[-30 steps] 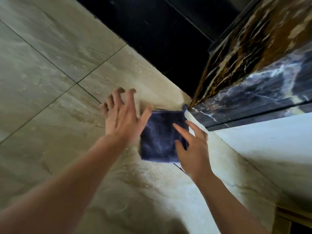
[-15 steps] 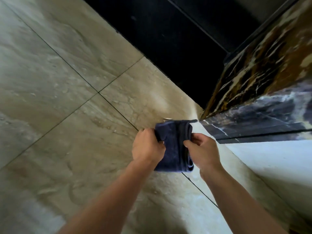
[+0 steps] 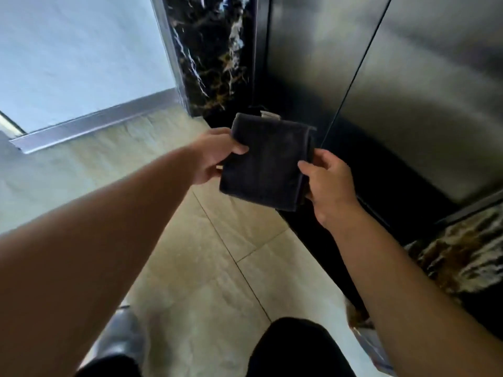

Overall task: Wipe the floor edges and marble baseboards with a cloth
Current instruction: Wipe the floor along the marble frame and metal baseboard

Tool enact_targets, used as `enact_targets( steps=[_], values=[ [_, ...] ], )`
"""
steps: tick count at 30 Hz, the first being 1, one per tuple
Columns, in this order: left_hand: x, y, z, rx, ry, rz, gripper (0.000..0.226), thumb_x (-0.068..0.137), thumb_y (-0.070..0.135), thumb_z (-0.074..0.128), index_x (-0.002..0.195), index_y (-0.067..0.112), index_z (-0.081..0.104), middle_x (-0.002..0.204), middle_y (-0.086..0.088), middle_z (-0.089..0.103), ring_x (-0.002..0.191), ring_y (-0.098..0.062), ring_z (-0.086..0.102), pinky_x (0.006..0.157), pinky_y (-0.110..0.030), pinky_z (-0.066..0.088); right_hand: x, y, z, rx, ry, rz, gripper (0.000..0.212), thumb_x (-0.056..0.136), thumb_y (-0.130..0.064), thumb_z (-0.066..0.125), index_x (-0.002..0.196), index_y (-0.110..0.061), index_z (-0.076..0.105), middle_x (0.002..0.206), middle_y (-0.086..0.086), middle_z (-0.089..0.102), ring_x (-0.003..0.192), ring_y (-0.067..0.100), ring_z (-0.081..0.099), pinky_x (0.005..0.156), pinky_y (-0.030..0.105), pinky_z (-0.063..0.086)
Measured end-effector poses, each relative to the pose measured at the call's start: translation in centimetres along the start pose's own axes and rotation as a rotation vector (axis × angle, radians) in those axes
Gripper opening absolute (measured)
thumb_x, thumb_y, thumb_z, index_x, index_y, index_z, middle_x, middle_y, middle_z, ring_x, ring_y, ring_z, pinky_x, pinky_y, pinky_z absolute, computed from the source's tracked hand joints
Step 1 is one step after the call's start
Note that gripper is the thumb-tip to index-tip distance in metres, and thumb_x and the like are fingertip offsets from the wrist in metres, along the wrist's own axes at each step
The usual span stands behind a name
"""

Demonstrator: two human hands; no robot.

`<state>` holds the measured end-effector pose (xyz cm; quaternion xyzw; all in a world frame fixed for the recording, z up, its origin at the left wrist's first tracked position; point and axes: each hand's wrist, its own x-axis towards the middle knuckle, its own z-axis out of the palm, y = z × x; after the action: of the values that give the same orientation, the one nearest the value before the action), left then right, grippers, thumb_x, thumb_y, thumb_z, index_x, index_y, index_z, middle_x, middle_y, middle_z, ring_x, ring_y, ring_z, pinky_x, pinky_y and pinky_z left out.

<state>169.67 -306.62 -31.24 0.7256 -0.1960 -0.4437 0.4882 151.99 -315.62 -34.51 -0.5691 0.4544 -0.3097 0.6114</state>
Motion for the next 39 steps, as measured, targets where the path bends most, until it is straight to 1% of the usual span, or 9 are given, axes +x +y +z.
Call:
enact_targets(
  steps=[4, 10, 13, 18, 24, 27, 30, 35, 39],
  values=[
    [5.2, 1.6, -4.1, -0.095, -0.108, -0.016, 0.035, 0.094, 0.003, 0.054, 0.123, 0.021, 0.064, 0.11, -0.003, 0.067, 0.101, -0.022, 0.064, 0.092, -0.04, 0.055, 5.6, -2.9, 4.5, -0.105, 0.002, -0.112, 0.021, 0.09, -0.005, 0.062, 0.089, -0.025, 0.068, 0.097, 0.001, 0.071, 0.101, 0.028, 0.068, 0.087, 0.046, 0.057],
    [17.7, 0.7, -7.1, -0.316, -0.255, -0.122, 0.031, 0.094, 0.008, 0.055, 0.123, 0.013, 0.061, 0.117, -0.008, 0.068, 0.106, -0.027, 0.064, 0.08, -0.036, 0.052, 14.3, -4.1, 9.0, -0.279, 0.07, -0.134, 0.025, 0.09, -0.004, 0.064, 0.088, -0.028, 0.07, 0.092, -0.004, 0.072, 0.091, 0.018, 0.069, 0.074, 0.033, 0.055],
    [22.8, 1.1, -6.1, -0.418, -0.3, -0.168, 0.038, 0.093, 0.008, 0.055, 0.131, 0.005, 0.059, 0.131, -0.015, 0.066, 0.117, -0.032, 0.064, 0.081, -0.038, 0.053, 18.1, -5.1, 10.5, -0.426, 0.108, -0.133, 0.022, 0.089, -0.004, 0.064, 0.099, -0.022, 0.072, 0.097, -0.002, 0.072, 0.097, 0.02, 0.068, 0.086, 0.041, 0.057],
    [27.7, 2.1, -5.7, -0.525, -0.434, -0.134, 0.042, 0.092, 0.005, 0.057, 0.133, 0.012, 0.06, 0.129, -0.012, 0.068, 0.117, -0.031, 0.066, 0.101, -0.048, 0.052, 22.0, -6.7, 11.6, -0.524, 0.209, -0.024, 0.024, 0.09, -0.005, 0.064, 0.085, -0.029, 0.067, 0.09, -0.002, 0.07, 0.093, 0.023, 0.069, 0.09, 0.047, 0.057],
    [32.0, 2.5, -8.1, -0.557, -0.37, -0.194, 0.041, 0.091, 0.005, 0.058, 0.131, 0.015, 0.061, 0.126, -0.009, 0.07, 0.113, -0.031, 0.067, 0.095, -0.047, 0.054, 26.5, -8.8, 14.6, -0.551, 0.051, 0.145, 0.019, 0.093, -0.004, 0.062, 0.096, -0.022, 0.065, 0.091, -0.001, 0.067, 0.087, 0.02, 0.067, 0.078, 0.042, 0.059],
    [34.2, 1.9, -8.5, -0.548, -0.351, -0.218, 0.042, 0.092, 0.004, 0.056, 0.132, 0.014, 0.06, 0.125, -0.01, 0.07, 0.113, -0.031, 0.068, 0.085, -0.041, 0.056, 28.9, -8.9, 16.1, -0.626, -0.002, 0.106, 0.023, 0.093, -0.004, 0.063, 0.104, -0.025, 0.061, 0.09, -0.003, 0.065, 0.083, 0.016, 0.065, 0.072, 0.036, 0.059],
    [36.2, 1.4, -9.5, -0.537, -0.298, -0.202, 0.043, 0.09, 0.004, 0.058, 0.132, 0.012, 0.06, 0.128, -0.013, 0.069, 0.117, -0.034, 0.065, 0.089, -0.043, 0.056, 31.4, -8.3, 17.5, -0.652, -0.055, 0.079, 0.025, 0.093, -0.004, 0.063, 0.105, -0.026, 0.06, 0.09, -0.001, 0.065, 0.081, 0.018, 0.066, 0.07, 0.036, 0.059],
    [40.4, -1.0, -11.8, -0.532, -0.161, -0.219, 0.024, 0.09, 0.004, 0.063, 0.108, 0.019, 0.065, 0.107, -0.005, 0.072, 0.095, -0.024, 0.068, 0.061, -0.031, 0.056, 37.3, -4.5, 19.5, -0.63, -0.162, 0.184, 0.026, 0.095, -0.005, 0.06, 0.119, -0.014, 0.063, 0.1, 0.006, 0.067, 0.082, 0.02, 0.066, 0.072, 0.038, 0.06],
    [45.6, -2.7, -12.4, -0.492, -0.015, -0.234, 0.018, 0.091, 0.004, 0.064, 0.087, 0.021, 0.061, 0.09, -0.003, 0.069, 0.084, -0.02, 0.065, 0.062, -0.034, 0.052, 43.6, 0.6, 21.7, -0.61, -0.218, 0.222, 0.022, 0.095, -0.005, 0.059, 0.115, -0.014, 0.065, 0.099, 0.005, 0.068, 0.081, 0.017, 0.066, 0.078, 0.043, 0.061]
  ],
)
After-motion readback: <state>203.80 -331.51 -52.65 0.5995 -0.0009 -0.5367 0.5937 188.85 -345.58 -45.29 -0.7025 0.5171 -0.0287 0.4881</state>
